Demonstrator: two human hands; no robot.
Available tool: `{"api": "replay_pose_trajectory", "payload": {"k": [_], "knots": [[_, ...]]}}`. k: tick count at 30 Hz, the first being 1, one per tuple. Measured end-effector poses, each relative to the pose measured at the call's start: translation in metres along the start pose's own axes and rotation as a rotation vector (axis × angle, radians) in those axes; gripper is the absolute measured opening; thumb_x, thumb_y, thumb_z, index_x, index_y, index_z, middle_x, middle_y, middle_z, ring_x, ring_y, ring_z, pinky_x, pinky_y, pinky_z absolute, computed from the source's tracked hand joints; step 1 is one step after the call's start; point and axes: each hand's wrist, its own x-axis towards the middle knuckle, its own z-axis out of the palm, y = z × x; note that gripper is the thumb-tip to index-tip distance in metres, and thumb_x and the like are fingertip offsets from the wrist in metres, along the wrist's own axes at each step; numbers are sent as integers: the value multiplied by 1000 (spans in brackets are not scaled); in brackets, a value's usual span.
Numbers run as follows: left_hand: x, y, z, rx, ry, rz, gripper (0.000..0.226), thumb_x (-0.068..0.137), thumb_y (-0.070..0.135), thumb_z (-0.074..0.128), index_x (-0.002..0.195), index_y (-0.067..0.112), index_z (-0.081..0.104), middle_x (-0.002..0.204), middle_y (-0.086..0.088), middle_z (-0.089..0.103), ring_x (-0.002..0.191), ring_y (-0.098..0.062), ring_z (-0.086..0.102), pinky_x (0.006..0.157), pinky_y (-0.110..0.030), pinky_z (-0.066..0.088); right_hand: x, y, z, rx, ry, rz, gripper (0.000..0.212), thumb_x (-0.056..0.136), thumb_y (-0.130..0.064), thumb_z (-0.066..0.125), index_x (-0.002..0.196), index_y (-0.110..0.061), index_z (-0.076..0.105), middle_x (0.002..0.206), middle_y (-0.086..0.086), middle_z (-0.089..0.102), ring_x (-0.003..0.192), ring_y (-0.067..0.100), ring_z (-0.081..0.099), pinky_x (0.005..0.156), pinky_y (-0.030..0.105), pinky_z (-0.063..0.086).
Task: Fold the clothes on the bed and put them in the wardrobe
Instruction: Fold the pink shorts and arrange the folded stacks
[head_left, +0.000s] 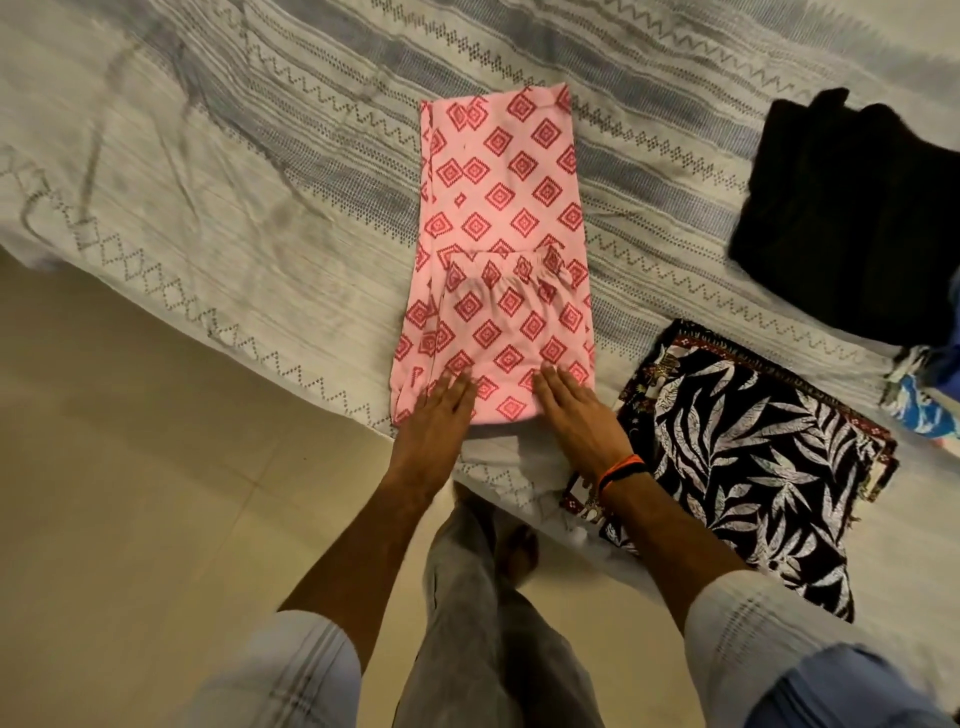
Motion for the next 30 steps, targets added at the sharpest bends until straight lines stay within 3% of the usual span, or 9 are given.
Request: {"api": "replay_pose_trajectory", "payload": {"k": [2, 6, 11, 15, 21, 26, 30], "knots": [[-1, -3, -4, -27, 1, -6, 77, 98, 15, 55, 157, 19, 7, 165, -2, 3, 151, -25, 8, 116, -52, 31, -1, -2, -10, 5, 5, 8, 64, 101, -3, 41, 155, -4, 7, 163, 19, 8, 150, 33, 14, 117, 47, 27], [-18, 3, -29, -33, 50, -5, 63, 98, 17, 56, 153, 16, 25, 160, -6, 26, 146, -28, 28, 111, -49, 39, -15, -7, -37, -3, 51, 22, 52, 100, -4, 45, 150, -8, 31, 158, 13, 31, 143, 29, 35, 108, 45, 41], [-56, 17, -61, -64, 128, -4, 38, 101, 24, 50, 139, 19, 47, 139, -5, 55, 123, -24, 55, 96, -37, 50, -51, -16, -68, 0, 71, 39, 33, 97, -5, 51, 129, -12, 54, 130, 8, 61, 113, 27, 61, 94, 41, 54], [-90, 28, -78, -89, 104, -60, 33, 100, 26, 50, 132, 22, 54, 127, -4, 62, 110, -24, 62, 92, -35, 52, -86, -24, -79, 39, 78, 80, 32, 97, -7, 50, 126, -15, 60, 123, 7, 64, 109, 27, 62, 92, 42, 54], [-135, 39, -90, -70, 106, -78, 32, 97, 23, 51, 128, 20, 58, 126, -10, 62, 110, -30, 61, 94, -40, 49, -131, -37, -98, 135, 68, 83, 38, 94, -4, 48, 129, -14, 60, 127, 11, 63, 116, 31, 57, 98, 43, 50], [-133, 39, -110, -119, 133, -118, 28, 96, 26, 52, 122, 19, 61, 120, -12, 64, 105, -33, 63, 91, -41, 50, -133, -33, -116, 222, 125, 130, 44, 89, 3, 51, 126, -17, 63, 122, 9, 66, 109, 29, 61, 94, 42, 53], [-110, 31, -134, -191, 168, -142, 31, 95, 22, 52, 125, 17, 59, 119, -13, 65, 104, -34, 64, 90, -42, 52, -108, -24, -142, 333, 188, 174, 28, 90, -5, 59, 115, -16, 68, 112, 6, 69, 99, 26, 64, 88, 43, 56]]}}
